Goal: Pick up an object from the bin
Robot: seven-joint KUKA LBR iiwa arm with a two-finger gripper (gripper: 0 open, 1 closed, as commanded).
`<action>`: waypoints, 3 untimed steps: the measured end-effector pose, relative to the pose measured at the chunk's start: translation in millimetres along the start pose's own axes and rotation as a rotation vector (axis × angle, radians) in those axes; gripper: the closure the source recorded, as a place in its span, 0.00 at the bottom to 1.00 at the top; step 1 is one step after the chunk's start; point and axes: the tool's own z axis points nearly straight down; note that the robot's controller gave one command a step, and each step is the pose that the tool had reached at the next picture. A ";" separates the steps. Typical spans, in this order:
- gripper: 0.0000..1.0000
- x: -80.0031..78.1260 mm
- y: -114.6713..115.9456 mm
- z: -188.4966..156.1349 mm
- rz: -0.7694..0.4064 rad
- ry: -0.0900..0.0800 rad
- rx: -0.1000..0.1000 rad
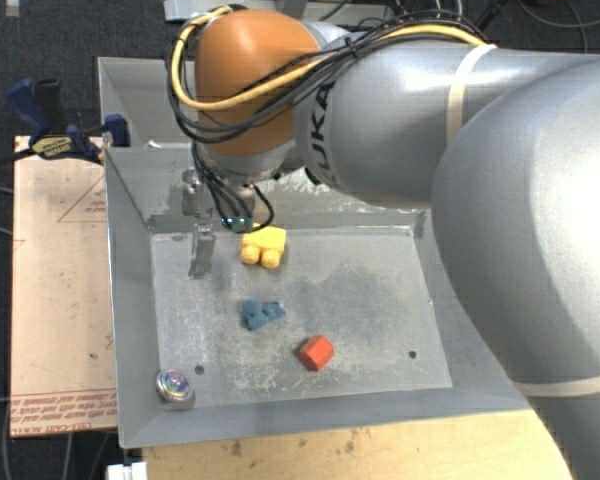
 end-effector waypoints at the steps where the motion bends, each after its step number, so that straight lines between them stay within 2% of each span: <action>1: 0.00 55.2 -98.3 126.7 -0.276 -0.001 0.002; 2: 0.00 58.4 -120.6 91.5 -0.268 -0.010 0.001; 3: 0.00 69.6 -114.0 88.5 -0.177 -0.006 -0.001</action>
Offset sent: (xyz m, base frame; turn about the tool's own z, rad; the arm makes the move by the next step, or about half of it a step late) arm -0.0541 -0.0961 -0.1229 -0.2800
